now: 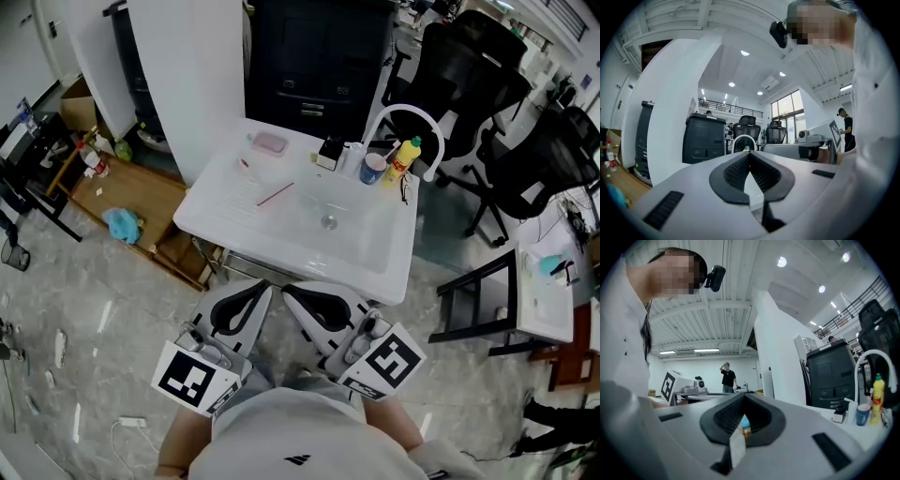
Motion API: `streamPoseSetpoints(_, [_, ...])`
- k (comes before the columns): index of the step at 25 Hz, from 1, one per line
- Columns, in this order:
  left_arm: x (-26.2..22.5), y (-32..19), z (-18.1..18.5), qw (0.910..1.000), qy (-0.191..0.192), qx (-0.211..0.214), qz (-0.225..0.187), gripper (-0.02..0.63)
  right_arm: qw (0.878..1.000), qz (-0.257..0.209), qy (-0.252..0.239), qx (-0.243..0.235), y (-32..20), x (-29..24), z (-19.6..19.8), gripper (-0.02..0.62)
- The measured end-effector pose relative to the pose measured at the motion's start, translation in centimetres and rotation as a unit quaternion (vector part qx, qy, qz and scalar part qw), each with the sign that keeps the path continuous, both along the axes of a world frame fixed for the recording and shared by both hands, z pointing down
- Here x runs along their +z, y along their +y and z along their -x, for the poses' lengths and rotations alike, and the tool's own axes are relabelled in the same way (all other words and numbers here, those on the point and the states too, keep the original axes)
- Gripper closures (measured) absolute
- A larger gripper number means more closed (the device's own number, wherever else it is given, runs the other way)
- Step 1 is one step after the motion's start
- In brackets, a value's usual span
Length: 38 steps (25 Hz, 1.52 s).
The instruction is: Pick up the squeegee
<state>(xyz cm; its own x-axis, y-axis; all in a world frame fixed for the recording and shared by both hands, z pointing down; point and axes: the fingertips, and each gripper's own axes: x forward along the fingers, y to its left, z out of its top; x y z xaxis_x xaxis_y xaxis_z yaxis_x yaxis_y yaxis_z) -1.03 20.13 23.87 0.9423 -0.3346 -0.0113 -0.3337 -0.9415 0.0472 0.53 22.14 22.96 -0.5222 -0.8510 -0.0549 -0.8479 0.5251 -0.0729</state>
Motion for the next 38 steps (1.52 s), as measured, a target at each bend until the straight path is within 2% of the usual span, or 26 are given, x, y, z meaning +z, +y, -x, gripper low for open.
streamPoseSetpoints(21, [1.3,-11.3,1.7,0.9981,-0.009,0.06,0.012,0.594,0.998,0.025,-0.011,0.057,-11.2,1.5,2.2,0.586])
streamPoseSetpoints(27, [2.2,-12.6,1.7,0.996,-0.016,0.082,0.032,0.594,0.996,0.035,-0.019,0.077,-12.7,1.9,2.1,0.586])
streamPoseSetpoints(38, [2.3,-14.3,2.1,0.9956,-0.005,0.088,0.032,0.594,0.995,0.041,-0.015,0.091,-14.1,2.0,2.3,0.586])
